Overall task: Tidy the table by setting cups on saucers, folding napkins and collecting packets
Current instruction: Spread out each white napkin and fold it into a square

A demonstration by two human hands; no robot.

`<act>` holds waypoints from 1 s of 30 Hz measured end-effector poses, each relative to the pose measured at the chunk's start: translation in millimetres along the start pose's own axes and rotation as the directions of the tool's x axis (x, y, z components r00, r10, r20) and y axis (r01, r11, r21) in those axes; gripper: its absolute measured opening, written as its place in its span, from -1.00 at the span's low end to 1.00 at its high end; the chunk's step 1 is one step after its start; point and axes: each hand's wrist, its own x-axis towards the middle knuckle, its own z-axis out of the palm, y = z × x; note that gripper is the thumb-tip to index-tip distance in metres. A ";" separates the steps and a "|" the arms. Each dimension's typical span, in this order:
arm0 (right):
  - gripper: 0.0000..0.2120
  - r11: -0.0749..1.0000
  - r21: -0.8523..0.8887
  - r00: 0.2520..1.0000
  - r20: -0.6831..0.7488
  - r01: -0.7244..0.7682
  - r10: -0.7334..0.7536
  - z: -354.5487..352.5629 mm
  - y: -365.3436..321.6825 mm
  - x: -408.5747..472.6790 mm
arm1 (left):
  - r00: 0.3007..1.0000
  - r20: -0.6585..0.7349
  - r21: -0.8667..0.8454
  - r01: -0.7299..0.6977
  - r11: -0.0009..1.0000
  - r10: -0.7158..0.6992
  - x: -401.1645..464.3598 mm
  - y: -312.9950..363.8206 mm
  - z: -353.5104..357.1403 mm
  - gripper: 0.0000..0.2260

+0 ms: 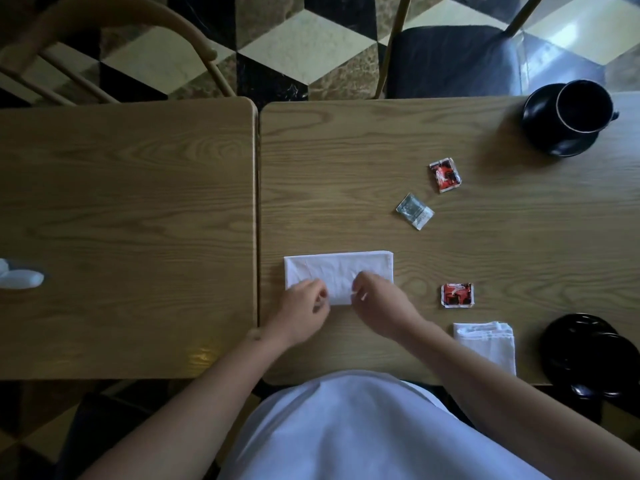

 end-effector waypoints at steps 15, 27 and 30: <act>-0.81 0.971 -0.225 0.995 0.049 -0.077 0.090 8.9 32.5 -5.4 | 0.948 0.071 0.107 0.303 0.947 -0.312 4.2 -24.0 5.7 -0.90; -0.61 0.892 -0.452 0.994 -0.087 0.014 -0.059 -35.1 -6.2 53.0 | 0.279 0.291 -0.850 0.514 -0.114 -0.915 -0.4 12.5 23.4 -0.60; -0.59 0.830 -0.557 0.997 0.075 0.012 0.035 -41.1 -15.6 69.4 | 0.329 0.716 -0.685 0.499 -0.530 -0.615 1.1 27.8 39.3 -0.71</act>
